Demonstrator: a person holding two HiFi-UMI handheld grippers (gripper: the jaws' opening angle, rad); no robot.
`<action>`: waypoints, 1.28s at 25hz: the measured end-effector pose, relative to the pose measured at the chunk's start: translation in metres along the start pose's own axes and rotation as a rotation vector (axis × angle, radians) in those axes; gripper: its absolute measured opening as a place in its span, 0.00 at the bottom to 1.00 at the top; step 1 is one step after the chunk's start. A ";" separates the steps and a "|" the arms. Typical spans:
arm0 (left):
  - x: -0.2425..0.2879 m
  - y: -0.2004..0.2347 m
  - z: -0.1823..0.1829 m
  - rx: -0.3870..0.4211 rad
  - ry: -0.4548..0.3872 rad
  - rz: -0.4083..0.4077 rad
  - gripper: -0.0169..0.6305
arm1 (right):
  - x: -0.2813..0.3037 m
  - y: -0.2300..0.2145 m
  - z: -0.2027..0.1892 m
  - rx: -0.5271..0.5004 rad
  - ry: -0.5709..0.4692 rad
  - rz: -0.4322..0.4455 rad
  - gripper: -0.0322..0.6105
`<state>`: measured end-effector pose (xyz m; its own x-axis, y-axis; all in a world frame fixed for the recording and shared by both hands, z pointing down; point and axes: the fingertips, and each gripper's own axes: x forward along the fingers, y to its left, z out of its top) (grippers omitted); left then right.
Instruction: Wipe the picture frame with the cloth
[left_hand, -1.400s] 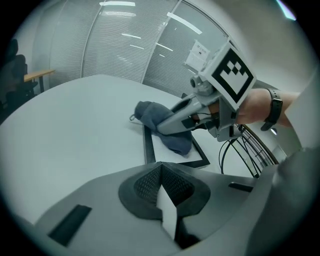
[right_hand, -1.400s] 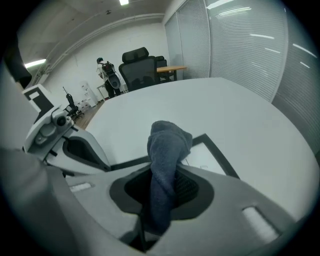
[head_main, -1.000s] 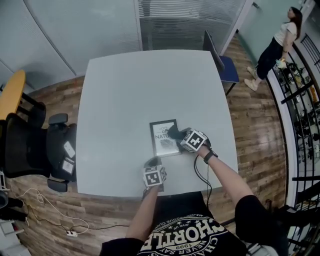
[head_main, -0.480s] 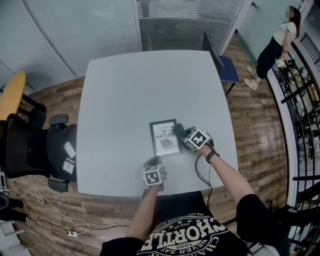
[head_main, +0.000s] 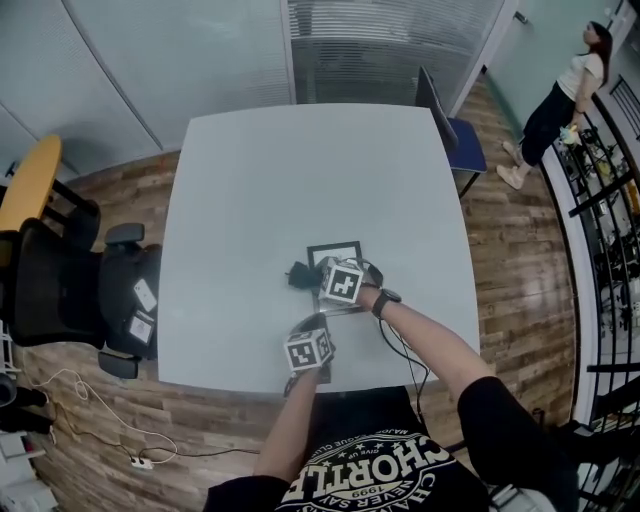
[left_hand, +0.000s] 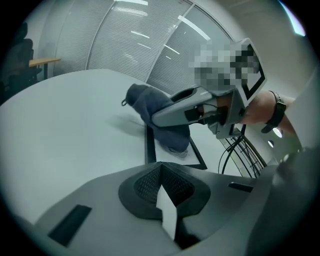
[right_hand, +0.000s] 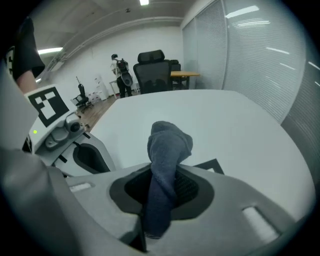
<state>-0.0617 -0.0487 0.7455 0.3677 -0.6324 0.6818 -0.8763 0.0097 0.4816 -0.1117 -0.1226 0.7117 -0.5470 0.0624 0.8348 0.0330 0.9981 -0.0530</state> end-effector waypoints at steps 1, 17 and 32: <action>0.000 0.000 0.000 -0.009 -0.003 -0.002 0.02 | 0.010 0.004 0.003 -0.021 0.018 0.015 0.18; -0.002 0.002 0.002 0.006 -0.015 0.012 0.02 | -0.025 0.005 -0.081 0.051 0.103 -0.017 0.18; -0.010 0.000 0.002 0.025 -0.014 0.039 0.02 | -0.058 -0.001 -0.130 0.308 0.021 -0.098 0.18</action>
<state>-0.0658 -0.0436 0.7379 0.3291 -0.6427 0.6918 -0.8973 0.0153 0.4411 0.0286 -0.1275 0.7348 -0.5176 -0.0304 0.8551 -0.2749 0.9523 -0.1326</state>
